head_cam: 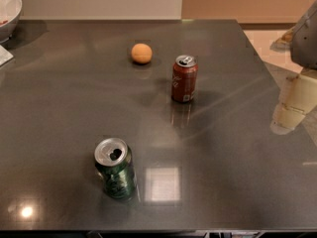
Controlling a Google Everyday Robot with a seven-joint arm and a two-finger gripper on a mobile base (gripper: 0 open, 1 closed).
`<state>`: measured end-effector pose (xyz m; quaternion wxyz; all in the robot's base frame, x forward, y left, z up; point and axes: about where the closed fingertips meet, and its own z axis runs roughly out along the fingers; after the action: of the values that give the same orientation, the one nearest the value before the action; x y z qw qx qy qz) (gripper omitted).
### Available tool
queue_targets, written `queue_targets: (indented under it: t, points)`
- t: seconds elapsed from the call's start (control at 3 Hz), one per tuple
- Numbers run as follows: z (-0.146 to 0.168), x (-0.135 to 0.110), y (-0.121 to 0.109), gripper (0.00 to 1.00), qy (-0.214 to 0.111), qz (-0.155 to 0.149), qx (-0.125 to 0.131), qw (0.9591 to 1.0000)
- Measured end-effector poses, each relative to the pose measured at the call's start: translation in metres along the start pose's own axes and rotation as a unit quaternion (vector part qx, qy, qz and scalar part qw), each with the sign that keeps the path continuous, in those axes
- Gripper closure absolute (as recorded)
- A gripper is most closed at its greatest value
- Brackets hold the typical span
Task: Pick green can
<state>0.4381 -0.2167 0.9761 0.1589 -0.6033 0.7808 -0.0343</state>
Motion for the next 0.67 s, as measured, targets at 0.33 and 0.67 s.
queue_targets:
  t: [0.33,0.67]
  points:
    - [0.000,0.000,0.000,0.00,0.000,0.000,0.000,1.0000]
    - [0.003,-0.018,0.002,0.00,-0.029,-0.015,-0.034,0.9989]
